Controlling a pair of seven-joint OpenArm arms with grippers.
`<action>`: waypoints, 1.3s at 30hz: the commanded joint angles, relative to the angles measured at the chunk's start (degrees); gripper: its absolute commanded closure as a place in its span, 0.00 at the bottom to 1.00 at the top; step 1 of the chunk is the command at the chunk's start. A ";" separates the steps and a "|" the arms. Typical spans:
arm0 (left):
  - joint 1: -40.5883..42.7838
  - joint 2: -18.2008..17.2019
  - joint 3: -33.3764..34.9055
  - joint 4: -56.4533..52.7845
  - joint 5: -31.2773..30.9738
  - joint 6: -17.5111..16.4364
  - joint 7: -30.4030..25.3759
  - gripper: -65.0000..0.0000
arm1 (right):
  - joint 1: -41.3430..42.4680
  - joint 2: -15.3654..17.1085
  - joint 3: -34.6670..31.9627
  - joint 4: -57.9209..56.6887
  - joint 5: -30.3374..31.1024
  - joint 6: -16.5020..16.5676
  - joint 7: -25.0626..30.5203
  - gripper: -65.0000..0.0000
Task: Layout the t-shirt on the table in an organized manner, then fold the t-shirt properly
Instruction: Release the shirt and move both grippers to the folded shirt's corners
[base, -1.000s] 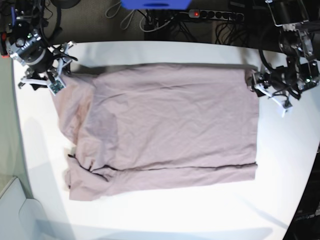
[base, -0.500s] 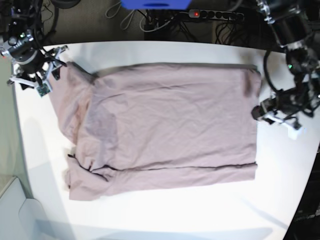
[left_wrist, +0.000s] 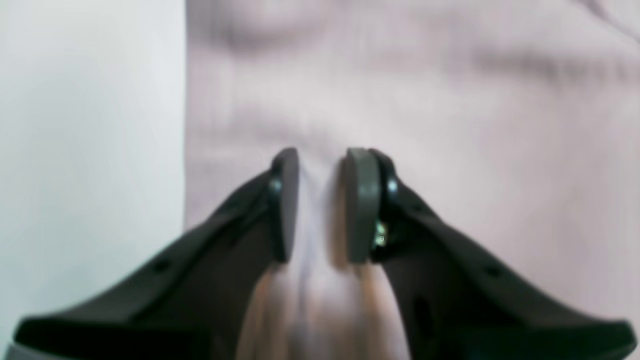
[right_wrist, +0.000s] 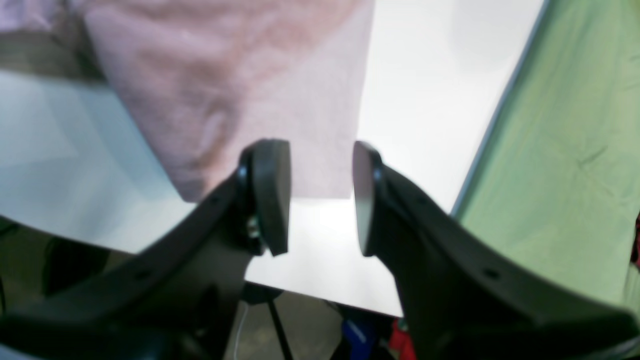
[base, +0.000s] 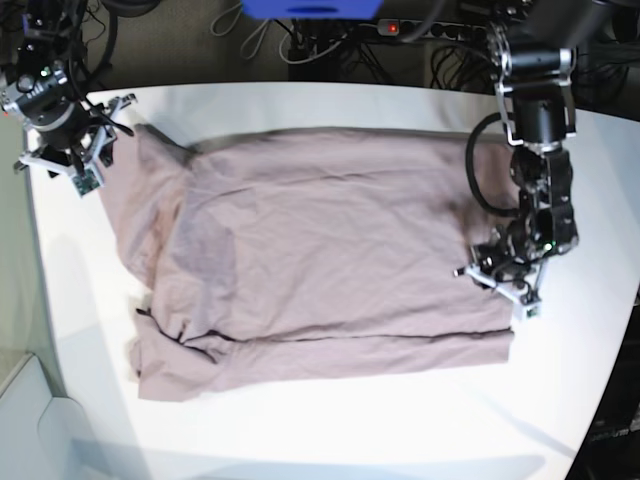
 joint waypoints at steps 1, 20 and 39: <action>-1.76 -0.05 -0.25 -3.32 2.91 1.16 0.83 0.74 | 0.17 0.54 0.36 0.91 0.18 -0.47 0.97 0.72; -10.02 -1.63 -2.88 11.54 -14.41 1.16 2.50 0.74 | -2.64 -0.87 6.34 1.00 0.18 -0.47 0.88 0.71; 33.14 -2.07 -25.12 47.14 -20.13 0.81 13.05 0.63 | -3.96 -11.33 6.34 1.00 0.27 -0.47 0.88 0.52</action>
